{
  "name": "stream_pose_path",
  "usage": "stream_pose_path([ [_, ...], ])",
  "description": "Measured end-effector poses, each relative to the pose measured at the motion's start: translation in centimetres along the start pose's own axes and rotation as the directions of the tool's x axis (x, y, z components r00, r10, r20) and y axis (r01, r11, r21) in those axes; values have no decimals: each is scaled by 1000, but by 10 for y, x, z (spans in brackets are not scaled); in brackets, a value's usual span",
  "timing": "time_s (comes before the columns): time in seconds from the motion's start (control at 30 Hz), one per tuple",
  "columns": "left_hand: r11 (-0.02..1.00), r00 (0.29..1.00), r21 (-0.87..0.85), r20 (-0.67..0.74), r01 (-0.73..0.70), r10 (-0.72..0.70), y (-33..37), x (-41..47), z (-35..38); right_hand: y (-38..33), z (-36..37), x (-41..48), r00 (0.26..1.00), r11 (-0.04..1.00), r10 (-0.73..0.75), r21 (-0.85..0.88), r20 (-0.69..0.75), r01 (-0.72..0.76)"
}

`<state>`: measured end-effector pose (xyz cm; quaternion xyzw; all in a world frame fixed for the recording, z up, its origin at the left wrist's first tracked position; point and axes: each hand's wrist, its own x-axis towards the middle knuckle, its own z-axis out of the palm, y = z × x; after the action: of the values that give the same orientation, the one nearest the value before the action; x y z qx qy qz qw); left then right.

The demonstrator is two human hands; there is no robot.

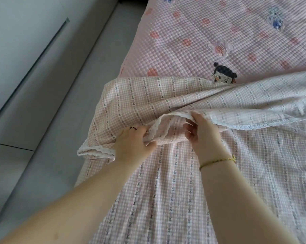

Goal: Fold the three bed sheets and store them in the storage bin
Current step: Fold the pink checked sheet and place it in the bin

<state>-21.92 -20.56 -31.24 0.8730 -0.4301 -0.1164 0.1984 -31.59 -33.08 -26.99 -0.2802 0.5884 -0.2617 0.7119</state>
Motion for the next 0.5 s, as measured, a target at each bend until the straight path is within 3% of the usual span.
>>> stream_pose_path([
  [0.1, 971, 907, -9, -360, -238, 219, 5, -18, -10, 0, -22, -35, 993, 998, -39, -47, 116, 45],
  [0.17, 952, 847, 10, -453, -307, 278, 0, -32, -25, 4, -38, -59, 981, 996, -62, -48, 185, 72],
  [0.37, 907, 725, 77, -575, -414, 379, -11, -86, -88, 8, -66, -128, 927, 989, -64, -103, 370, 110],
  [0.43, 905, 692, 135, -602, -404, 398, -12, -116, -102, 22, -85, -143, 923, 936, -4, -322, 385, 139],
  [0.5, 918, 738, 169, -550, -359, 390, -26, -150, -88, 53, -105, -145, 938, 898, 126, -439, 323, 30],
])
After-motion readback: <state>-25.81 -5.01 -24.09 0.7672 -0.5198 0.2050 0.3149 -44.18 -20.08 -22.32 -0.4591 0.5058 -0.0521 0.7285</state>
